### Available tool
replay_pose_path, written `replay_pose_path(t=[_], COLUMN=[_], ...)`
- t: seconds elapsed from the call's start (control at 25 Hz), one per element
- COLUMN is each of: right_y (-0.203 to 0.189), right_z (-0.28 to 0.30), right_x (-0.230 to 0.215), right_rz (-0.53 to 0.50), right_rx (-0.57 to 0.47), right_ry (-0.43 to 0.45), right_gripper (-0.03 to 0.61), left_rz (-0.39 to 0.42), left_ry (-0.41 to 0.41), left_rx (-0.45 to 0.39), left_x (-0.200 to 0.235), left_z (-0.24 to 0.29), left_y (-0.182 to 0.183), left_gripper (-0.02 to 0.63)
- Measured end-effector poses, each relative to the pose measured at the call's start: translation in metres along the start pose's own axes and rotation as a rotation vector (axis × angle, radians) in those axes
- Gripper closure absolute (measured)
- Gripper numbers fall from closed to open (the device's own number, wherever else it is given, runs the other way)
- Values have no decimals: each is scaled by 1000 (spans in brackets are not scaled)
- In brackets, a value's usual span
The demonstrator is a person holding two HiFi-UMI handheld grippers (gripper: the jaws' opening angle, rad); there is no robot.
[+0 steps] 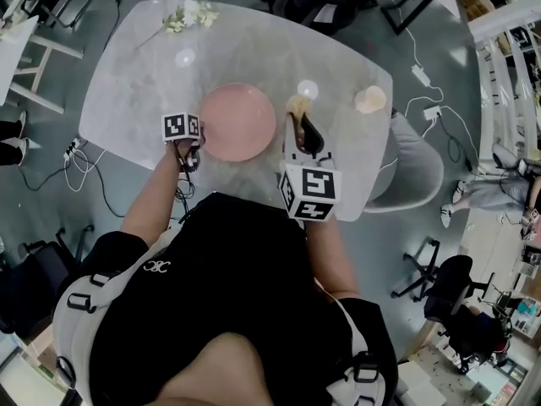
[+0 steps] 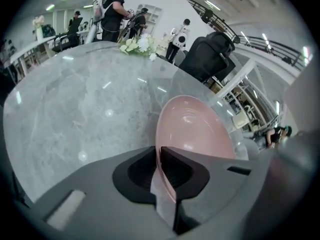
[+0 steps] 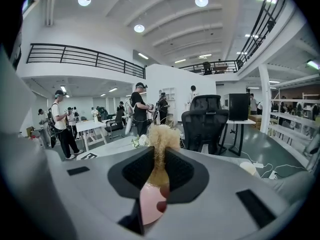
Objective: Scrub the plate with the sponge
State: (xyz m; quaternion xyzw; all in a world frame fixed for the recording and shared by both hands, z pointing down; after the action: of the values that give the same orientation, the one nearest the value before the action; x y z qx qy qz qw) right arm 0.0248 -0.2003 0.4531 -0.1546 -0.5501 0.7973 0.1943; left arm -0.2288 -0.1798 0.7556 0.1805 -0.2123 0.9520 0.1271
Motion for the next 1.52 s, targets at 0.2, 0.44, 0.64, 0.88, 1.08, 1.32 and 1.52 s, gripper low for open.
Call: replay_pose_path(t=[0.2, 0.44, 0.64, 0.88, 1.08, 1.32, 1.52], right_y=[0, 3, -1, -1, -6, -15, -24], right_z=[1, 8, 9, 16, 19, 30, 35], right_x=[4, 9, 14, 29, 33, 26, 28], right_rz=[0, -9, -13, -29, -41, -62, -79], right_rx=[1, -8, -2, 17, 39, 125, 165], right_ry=[13, 45, 75, 110, 152, 120, 106], right_gripper=[512, 512, 512, 512, 512, 511, 511], left_rz=[-129, -33, 32, 136, 225, 328, 390], left_ry=[-85, -126, -247, -357, -386, -426, -439], left_rx=[-35, -83, -117, -156, -199, -207, -193], left_x=[-12, -56, -119, -180, -222, -253, -265], left_z=[-16, -39, -66, -108, -132, -146, -150], left_y=[5, 20, 37, 61, 67, 61, 49], left_gripper=[595, 592, 591, 588, 584, 584, 584])
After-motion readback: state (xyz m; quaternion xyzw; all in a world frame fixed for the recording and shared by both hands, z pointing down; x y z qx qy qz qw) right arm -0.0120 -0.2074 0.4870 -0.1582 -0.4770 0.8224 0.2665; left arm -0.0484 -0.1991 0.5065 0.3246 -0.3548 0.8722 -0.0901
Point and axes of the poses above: the fingertips, and each gripper's own axes: z forward along the fingers, x to its left, y out of its top, the point moved 1 cm from there along -z, backward along the fingers, and after that the axes turned 1 degree about -y, right-handed, at the moved point
